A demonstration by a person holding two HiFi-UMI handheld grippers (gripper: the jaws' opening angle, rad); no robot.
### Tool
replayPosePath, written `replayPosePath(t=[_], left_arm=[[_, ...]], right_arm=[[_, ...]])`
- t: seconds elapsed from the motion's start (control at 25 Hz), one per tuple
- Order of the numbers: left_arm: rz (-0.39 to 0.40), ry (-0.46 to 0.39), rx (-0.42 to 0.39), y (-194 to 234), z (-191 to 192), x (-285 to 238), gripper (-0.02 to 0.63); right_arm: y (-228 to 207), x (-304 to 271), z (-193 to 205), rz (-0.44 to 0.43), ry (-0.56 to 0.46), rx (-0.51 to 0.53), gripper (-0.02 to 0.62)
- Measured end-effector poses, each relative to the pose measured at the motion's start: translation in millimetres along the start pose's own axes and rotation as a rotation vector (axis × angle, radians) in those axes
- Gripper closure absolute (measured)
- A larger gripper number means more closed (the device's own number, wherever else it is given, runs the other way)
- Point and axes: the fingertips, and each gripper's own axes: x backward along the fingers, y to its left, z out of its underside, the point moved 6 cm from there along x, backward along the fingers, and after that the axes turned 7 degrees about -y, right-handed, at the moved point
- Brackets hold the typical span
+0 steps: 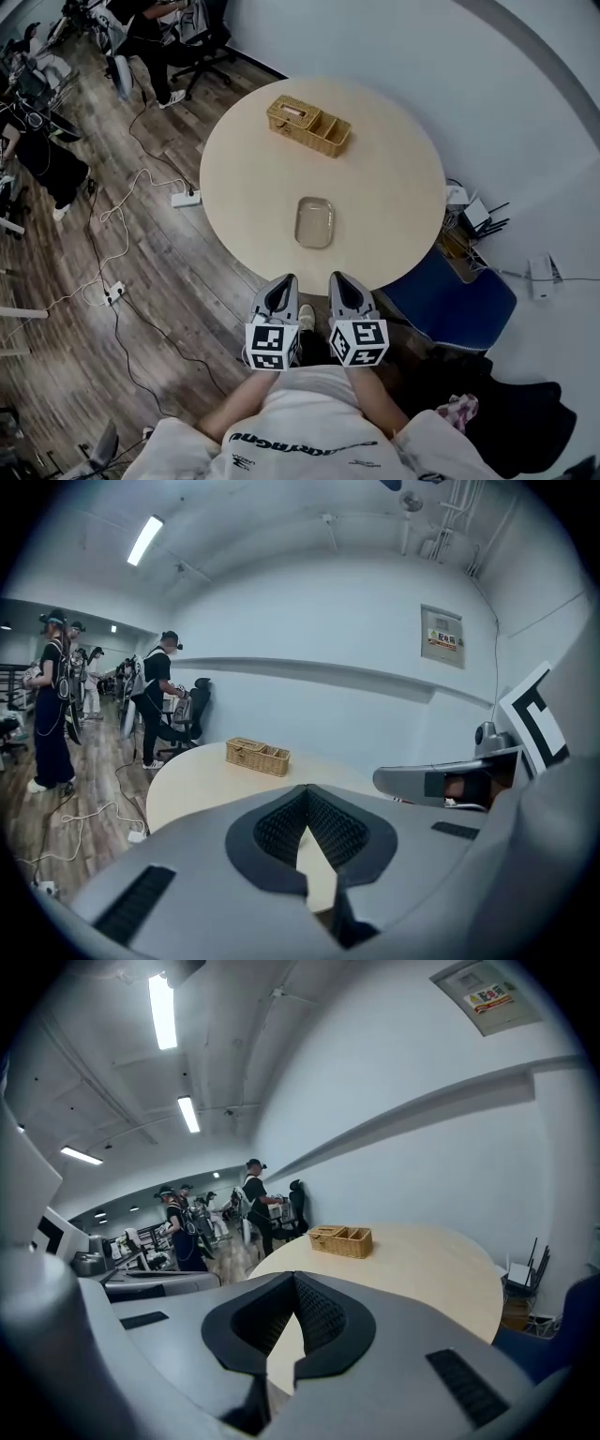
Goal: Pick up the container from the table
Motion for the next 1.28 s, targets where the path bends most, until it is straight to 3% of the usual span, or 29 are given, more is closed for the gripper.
replayPosePath(t=[0.52,1.12,1.28], left_arm=[[-0.076,0.143,0.062,33,46,-124,0.591],[-0.090,0.278,0.090,76,106,-205,0.586],[-0.092,0.304,0.108,84,117,-220,0.527]], right_arm=[[-72,-101,39,0.008,0.132,-0.046,0.561],[-124,-181,89,0.064,0.219,-0.110,0.540],[-132,-194,100,0.069,0.236,-0.124,0.523]])
